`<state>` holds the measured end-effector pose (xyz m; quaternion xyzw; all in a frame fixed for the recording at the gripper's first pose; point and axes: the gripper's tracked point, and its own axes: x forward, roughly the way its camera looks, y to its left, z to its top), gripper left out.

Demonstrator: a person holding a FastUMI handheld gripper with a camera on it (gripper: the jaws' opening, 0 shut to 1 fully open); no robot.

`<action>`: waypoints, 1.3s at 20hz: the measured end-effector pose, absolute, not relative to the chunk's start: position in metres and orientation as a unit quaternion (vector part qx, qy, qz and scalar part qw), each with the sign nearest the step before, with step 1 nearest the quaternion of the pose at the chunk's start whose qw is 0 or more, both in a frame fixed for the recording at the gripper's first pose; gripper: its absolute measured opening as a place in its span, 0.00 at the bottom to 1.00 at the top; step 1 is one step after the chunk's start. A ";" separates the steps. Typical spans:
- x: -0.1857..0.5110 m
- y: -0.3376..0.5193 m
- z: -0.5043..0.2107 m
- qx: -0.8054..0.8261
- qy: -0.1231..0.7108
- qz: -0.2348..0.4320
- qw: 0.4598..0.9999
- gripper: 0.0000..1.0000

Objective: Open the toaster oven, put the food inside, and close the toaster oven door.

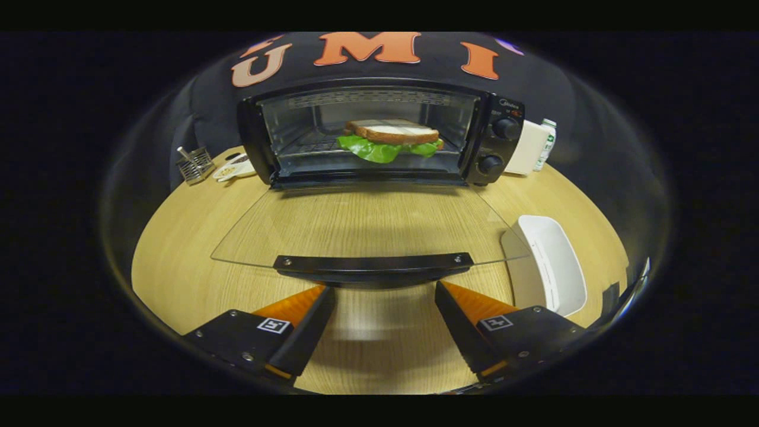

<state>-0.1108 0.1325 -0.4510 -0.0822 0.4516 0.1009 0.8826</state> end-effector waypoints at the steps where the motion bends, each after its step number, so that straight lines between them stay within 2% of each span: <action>1: -0.109 0.133 -0.446 -0.073 0.449 0.099 0.885 1.00; 6: -0.089 0.141 -0.414 -0.032 0.429 0.099 0.897 1.00; 21: 0.052 0.158 -0.323 -0.013 0.308 0.087 0.947 0.99; 26: 0.041 0.154 -0.298 -0.009 0.304 0.098 0.948 0.99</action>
